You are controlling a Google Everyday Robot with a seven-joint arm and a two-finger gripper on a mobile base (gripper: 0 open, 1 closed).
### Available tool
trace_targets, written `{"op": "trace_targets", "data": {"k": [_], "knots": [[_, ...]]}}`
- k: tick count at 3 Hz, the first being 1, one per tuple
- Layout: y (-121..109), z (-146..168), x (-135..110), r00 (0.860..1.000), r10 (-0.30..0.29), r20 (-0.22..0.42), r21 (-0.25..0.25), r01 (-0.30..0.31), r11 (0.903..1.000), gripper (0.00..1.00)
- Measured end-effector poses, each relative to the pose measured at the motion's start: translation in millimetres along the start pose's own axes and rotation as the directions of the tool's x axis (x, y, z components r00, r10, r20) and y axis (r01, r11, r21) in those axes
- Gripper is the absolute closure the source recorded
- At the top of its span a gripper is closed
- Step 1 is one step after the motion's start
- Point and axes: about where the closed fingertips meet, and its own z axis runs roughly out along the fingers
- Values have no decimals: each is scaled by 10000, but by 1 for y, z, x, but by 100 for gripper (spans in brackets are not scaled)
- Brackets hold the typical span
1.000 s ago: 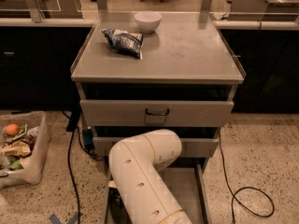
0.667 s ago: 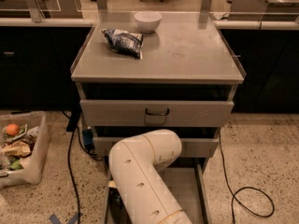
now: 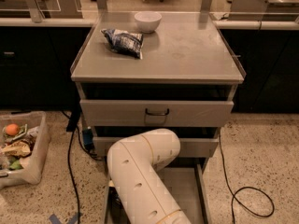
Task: Pick pepsi can from bottom drawer and place on counter
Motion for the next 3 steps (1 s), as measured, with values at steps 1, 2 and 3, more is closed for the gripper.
{"op": "trace_targets", "data": {"k": [1,2,3], "knots": [[-5,-1,-2,10000,-4,-19,155,4,9999,0],[-5,-1,-2,10000,-7,-20,154,7,9999,0],[-10,-4,-2,9997,-235,-106,76,236,9997,0]]}}
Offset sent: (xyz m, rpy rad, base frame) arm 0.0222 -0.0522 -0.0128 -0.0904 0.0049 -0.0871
